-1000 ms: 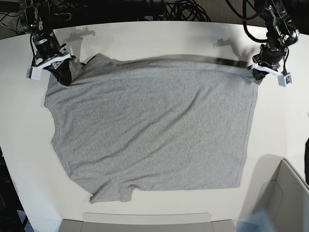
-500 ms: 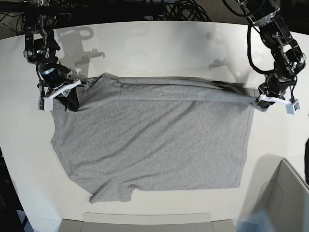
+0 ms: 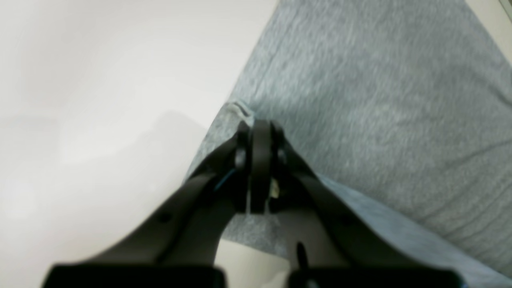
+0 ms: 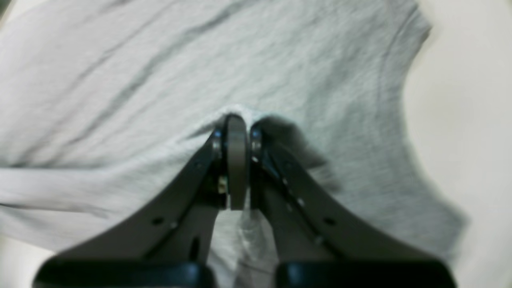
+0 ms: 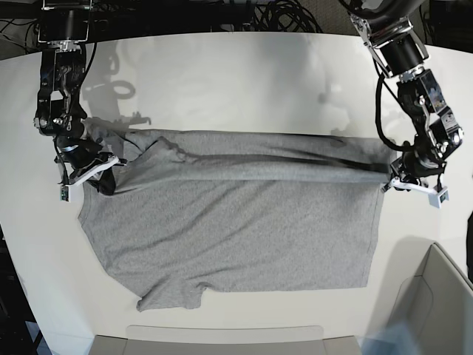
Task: Fold the T-shirt properly
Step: 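Lay the collar edge down over the shirt body with both grippers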
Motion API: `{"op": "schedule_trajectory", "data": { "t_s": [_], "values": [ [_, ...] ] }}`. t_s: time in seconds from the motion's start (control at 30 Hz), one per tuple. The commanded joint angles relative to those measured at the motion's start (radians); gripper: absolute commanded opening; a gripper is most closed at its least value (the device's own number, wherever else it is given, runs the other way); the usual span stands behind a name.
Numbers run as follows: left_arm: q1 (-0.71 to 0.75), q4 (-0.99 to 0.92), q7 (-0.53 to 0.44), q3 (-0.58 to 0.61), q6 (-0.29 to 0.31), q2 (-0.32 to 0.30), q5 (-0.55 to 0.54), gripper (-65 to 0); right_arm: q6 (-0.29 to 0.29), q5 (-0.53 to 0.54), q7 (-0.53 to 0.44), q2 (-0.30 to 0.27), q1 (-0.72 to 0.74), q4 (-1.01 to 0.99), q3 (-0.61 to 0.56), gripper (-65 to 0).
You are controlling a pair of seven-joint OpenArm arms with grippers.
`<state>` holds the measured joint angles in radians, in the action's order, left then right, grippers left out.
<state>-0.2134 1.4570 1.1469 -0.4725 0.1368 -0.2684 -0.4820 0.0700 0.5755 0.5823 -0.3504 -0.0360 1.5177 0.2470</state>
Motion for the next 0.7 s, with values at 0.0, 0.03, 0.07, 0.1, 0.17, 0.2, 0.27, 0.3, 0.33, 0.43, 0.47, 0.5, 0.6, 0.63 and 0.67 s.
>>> {"op": "schedule_trajectory", "data": {
  "t_s": [0.0, 0.03, 0.07, 0.1, 0.17, 0.2, 0.27, 0.3, 0.33, 0.43, 0.47, 0.5, 0.6, 0.63, 0.67],
  "values": [
    [-0.042, -0.011, -0.023, 0.001, 0.001, -0.016, -0.001, -65.0, 0.001, -0.002, -0.028, -0.019, 0.031, 0.005, 0.008, -65.0],
    [-0.056, -0.037, -0.034, 0.001, 0.002, -0.016, 0.001, -65.0, 0.001, -0.013, -0.028, -0.019, 0.041, -0.004, 0.008, -65.0],
    [-0.065, -0.058, -0.048, 0.001, 0.002, -0.016, 0.001, -65.0, 0.001, -0.025, -0.028, -0.020, 0.052, -0.010, 0.008, -65.0],
    [-0.073, -0.077, -0.061, 0.002, 0.002, -0.018, 0.001, -65.0, 0.001, -0.038, -0.028, -0.020, 0.063, -0.018, 0.008, -65.0],
    [-0.073, -0.109, -0.084, 0.002, 0.002, -0.029, 0.001, -65.0, 0.004, -0.062, -0.028, -0.023, 0.086, -0.038, 0.008, -65.0],
    [-0.076, -0.126, -0.092, 0.011, 0.002, -0.036, 0.001, -65.0, 0.006, -0.074, -0.028, -0.023, 0.098, -0.052, 0.008, -65.0],
    [-0.094, -0.152, -0.118, 0.059, 0.002, -0.041, 0.001, -65.0, 0.007, -0.091, -0.029, -0.025, 0.123, -0.081, 0.008, -65.0],
    [-0.097, -0.160, -0.130, 0.076, -0.001, -0.052, 0.001, -65.0, 0.007, -0.098, -0.031, -0.025, 0.135, -0.096, 0.008, -65.0],
    [-0.099, -0.167, -0.144, 0.090, -0.001, -0.056, 0.001, -65.0, 0.007, -0.102, -0.031, -0.025, 0.147, -0.110, 0.008, -65.0],
    [-0.100, -0.200, -0.173, 0.107, -0.003, -0.059, 0.001, -65.0, 0.009, -0.105, -0.032, -0.025, 0.178, -0.142, 0.008, -65.0],
    [-0.102, -0.209, -0.179, 0.105, -0.003, -0.059, 0.001, -65.0, 0.009, -0.105, -0.032, -0.025, 0.189, -0.150, 0.008, -65.0],
    [-0.105, -0.221, -0.186, 0.103, -0.003, -0.061, 0.001, -65.0, 0.009, -0.105, -0.032, -0.026, 0.203, -0.162, 0.008, -65.0],
    [-0.143, -0.253, -0.196, 0.110, -0.003, -0.061, 0.001, -65.0, 0.009, -0.131, -0.034, -0.034, 0.249, -0.199, 0.008, -65.0],
    [-0.149, -0.266, -0.198, 0.110, -0.001, -0.061, 0.001, -65.0, 0.009, -0.144, -0.034, -0.034, 0.261, -0.211, 0.008, -65.0],
    [-0.157, -0.281, -0.198, 0.110, -0.001, -0.061, 0.001, -65.0, 0.009, -0.153, -0.035, -0.036, 0.273, -0.225, 0.008, -65.0]
  ]
}}
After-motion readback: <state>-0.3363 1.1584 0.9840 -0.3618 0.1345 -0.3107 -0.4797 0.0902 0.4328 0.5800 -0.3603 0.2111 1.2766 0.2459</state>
